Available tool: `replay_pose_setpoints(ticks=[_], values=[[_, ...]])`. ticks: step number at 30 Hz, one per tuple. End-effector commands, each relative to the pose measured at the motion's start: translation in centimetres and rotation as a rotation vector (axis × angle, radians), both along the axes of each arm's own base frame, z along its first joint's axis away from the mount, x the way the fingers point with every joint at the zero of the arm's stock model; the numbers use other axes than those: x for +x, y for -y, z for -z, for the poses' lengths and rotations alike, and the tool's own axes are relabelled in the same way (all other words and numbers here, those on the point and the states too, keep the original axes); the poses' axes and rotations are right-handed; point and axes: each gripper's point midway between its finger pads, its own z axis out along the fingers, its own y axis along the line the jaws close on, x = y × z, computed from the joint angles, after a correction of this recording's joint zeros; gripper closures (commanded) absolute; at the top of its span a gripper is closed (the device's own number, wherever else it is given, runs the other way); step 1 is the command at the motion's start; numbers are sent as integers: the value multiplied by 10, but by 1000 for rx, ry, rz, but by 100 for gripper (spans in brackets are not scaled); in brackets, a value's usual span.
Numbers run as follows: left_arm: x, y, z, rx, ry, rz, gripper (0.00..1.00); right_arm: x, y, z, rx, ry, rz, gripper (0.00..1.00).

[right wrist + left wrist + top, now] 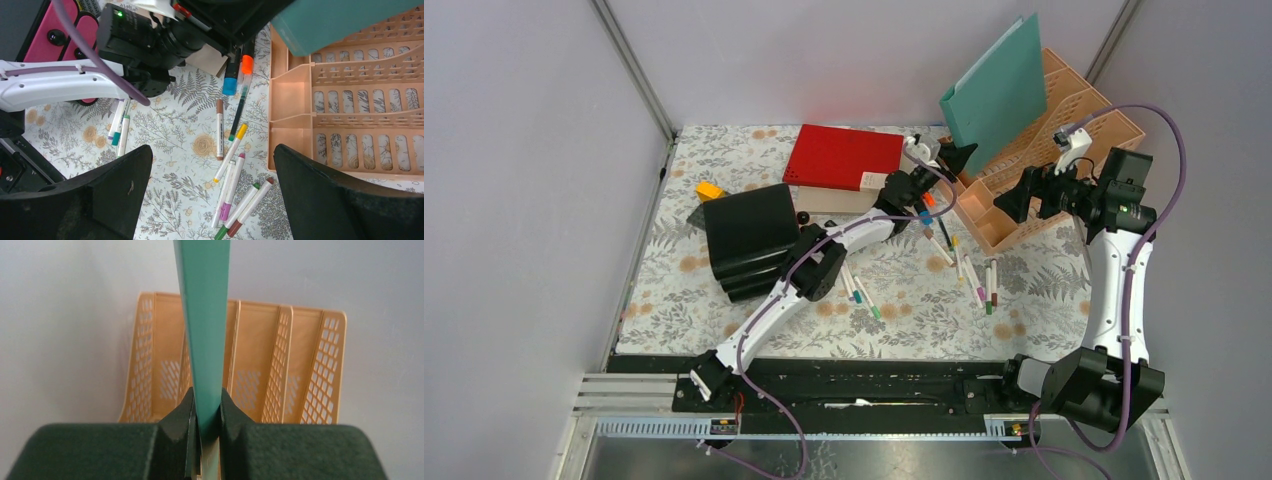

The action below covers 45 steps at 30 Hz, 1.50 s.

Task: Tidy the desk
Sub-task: Place the folder in the storage box.

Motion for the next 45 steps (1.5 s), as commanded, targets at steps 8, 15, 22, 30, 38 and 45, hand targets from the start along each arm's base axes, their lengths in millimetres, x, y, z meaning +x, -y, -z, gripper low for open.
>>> replay_pose_setpoints(ticks=[8,15,22,30,38,45], values=[[-13,3,-34,-72,61,-3,100,-2,-4,-9,5,31,-31,2],[-14,8,-29,-61,54,-17,91,-3,-4,-8,5,32,-30,2],[-17,7,-35,-68,55,-21,63,-3,-4,-8,5,34,-31,2],[-23,5,-45,-66,70,-11,47,-3,-4,-8,4,38,-31,1],[-39,-12,-72,-91,96,-5,21,-3,-5,-16,18,55,-22,1],[-73,-56,-113,-92,125,-14,1,28,14,-42,80,87,166,0]])
